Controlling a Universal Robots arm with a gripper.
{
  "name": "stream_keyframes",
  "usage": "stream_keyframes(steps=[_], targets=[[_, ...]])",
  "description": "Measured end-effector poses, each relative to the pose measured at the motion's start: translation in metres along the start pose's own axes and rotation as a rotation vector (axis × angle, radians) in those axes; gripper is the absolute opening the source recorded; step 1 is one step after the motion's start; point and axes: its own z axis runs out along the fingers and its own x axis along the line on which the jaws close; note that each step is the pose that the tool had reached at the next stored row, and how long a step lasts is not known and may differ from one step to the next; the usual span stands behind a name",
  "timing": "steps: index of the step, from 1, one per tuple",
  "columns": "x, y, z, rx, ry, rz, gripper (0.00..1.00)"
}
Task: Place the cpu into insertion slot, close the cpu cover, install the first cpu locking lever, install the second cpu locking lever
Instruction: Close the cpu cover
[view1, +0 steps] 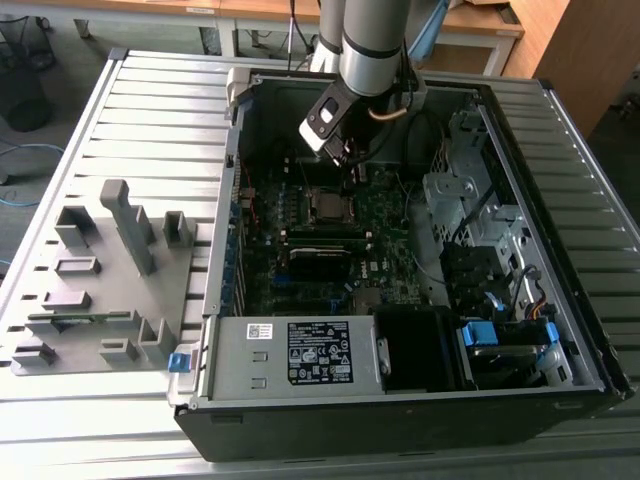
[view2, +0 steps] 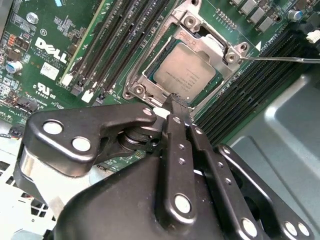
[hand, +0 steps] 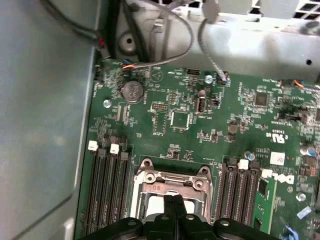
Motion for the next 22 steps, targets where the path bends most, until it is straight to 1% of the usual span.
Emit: stream_keyframes(steps=[7,9,16,22], targets=[[0.0000,0.0000,0.0000,0.0002,0.0001,-0.005,0.10],[0.0000,0.0000,0.0001,0.0010,0.0002,-0.028,0.10],[0.0000,0.0000,0.0002,0.0048,0.0004,-0.141,0.10],[0.0000,0.0000,0.0002,0.0049,0.0004,-0.144,0.10]])
